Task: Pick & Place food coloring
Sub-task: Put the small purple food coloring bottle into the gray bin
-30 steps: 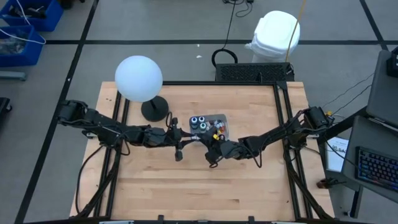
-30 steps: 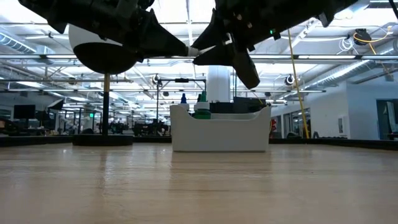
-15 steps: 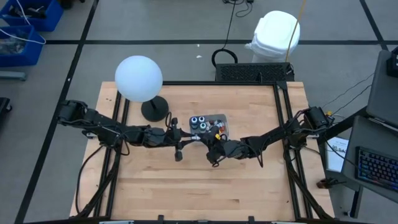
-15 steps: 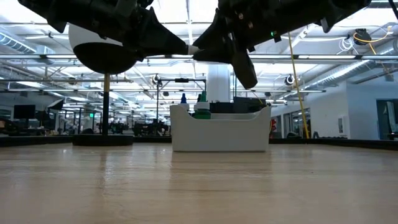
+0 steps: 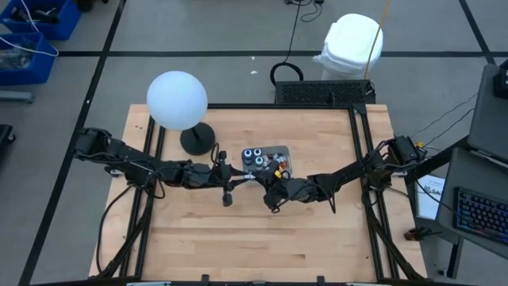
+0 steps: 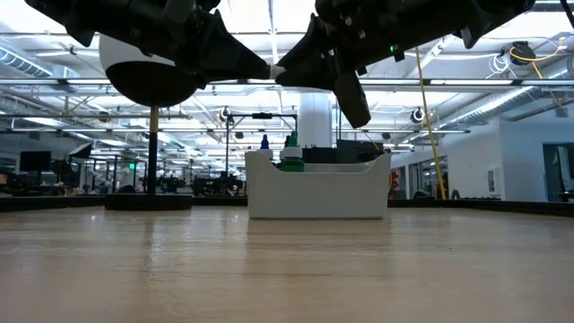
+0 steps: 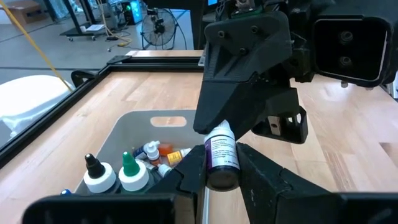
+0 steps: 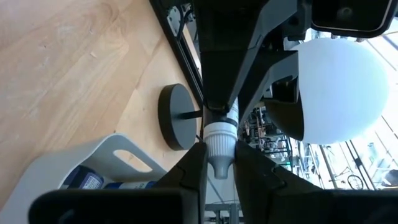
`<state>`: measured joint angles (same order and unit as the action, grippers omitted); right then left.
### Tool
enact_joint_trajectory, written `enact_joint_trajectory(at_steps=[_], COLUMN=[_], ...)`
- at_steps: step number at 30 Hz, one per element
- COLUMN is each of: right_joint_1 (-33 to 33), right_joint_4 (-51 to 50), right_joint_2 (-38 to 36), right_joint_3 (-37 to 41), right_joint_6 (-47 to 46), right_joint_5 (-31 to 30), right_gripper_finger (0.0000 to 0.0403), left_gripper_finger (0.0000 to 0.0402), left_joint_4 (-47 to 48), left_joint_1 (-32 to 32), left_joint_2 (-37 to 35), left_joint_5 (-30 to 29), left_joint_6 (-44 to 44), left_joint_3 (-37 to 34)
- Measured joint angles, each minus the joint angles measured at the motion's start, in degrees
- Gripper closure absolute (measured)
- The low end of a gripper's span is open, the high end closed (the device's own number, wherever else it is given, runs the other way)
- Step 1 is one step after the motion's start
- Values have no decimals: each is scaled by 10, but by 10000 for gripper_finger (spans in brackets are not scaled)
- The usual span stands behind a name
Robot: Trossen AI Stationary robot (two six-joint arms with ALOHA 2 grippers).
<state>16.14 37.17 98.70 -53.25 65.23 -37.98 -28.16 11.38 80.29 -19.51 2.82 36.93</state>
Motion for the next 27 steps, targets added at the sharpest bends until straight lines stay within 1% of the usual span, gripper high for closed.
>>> enact_joint_trajectory(at_steps=[3, 5, 13, 17, 19, 22, 25, 27], right_joint_1=[0, 0, 1, 1, 1, 1, 1, 1], right_joint_4=[1, 2, -2, -23, -43, -86, -140, -174], right_joint_2=[0, 0, 0, 0, 0, 0, 0, 0], right_joint_3=[0, 0, -1, -1, -1, -1, -1, -1], right_joint_6=[0, 0, 0, 0, 6, 34, 68, 100], right_joint_5=[1, 6, -2, -12, -37, -98, -167, -210], right_gripper_finger=[351, 351, 352, 352, 352, 353, 353, 353], left_gripper_finger=[304, 282, 156, 101, 79, 59, 52, 51], left_joint_4=[1, -1, -1, 0, 0, 12, 35, 61], left_joint_1=[0, 0, 11, 23, 34, 53, 72, 85], left_joint_2=[0, 0, 0, 0, 0, -4, -20, -34], left_joint_5=[0, 2, -2, -2, -2, -2, -4, -17], left_joint_6=[-2, -8, -34, -56, -68, -93, -104, -102], left_joint_3=[0, 0, 0, 0, 0, 0, 1, 1])
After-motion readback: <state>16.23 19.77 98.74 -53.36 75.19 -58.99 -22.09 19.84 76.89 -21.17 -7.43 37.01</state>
